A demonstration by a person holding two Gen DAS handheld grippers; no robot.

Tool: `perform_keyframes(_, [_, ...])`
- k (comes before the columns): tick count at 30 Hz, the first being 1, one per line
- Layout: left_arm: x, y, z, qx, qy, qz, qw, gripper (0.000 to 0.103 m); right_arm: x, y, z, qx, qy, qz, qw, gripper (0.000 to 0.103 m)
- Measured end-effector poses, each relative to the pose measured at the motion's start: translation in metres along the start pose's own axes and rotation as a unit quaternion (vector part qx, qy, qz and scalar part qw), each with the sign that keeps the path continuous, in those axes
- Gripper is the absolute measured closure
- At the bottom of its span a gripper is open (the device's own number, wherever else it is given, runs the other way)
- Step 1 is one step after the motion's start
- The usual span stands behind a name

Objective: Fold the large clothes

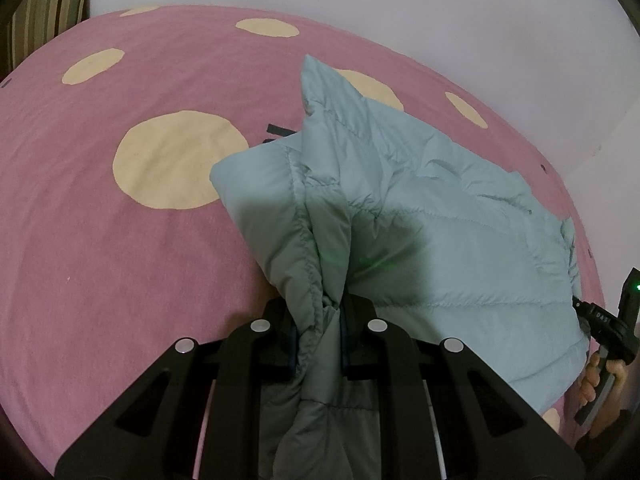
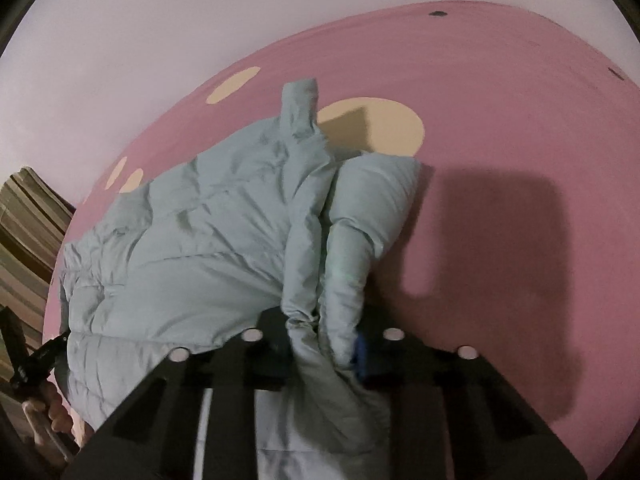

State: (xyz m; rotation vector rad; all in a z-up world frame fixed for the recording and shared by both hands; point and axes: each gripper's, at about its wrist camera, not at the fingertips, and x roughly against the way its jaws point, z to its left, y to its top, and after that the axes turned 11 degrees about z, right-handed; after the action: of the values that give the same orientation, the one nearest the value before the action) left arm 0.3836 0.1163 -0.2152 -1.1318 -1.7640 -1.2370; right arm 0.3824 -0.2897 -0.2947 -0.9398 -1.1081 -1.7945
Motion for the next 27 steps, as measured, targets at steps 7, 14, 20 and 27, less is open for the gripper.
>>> perform_keyframes(7, [0.021,-0.012,0.010,-0.001,0.006,-0.014,0.9999,0.090,0.016,-0.020,0.012,0.003,0.018,-0.011,1.000,0.089])
perform_keyframes(14, [0.061,-0.045,0.038,0.004,0.012,-0.027,0.9995,0.090,0.028,-0.057,0.031,0.017,0.043,-0.001,0.999,0.090])
perform_keyframes(20, [0.094,-0.086,0.074,0.018,0.016,-0.021,0.9995,0.090,0.033,-0.101,0.049,0.031,0.066,0.013,0.997,0.090])
perform_keyframes(27, [0.123,-0.140,0.108,0.035,0.023,-0.013,0.9990,0.090,0.038,-0.143,0.069,0.043,0.083,0.028,0.995,0.090])
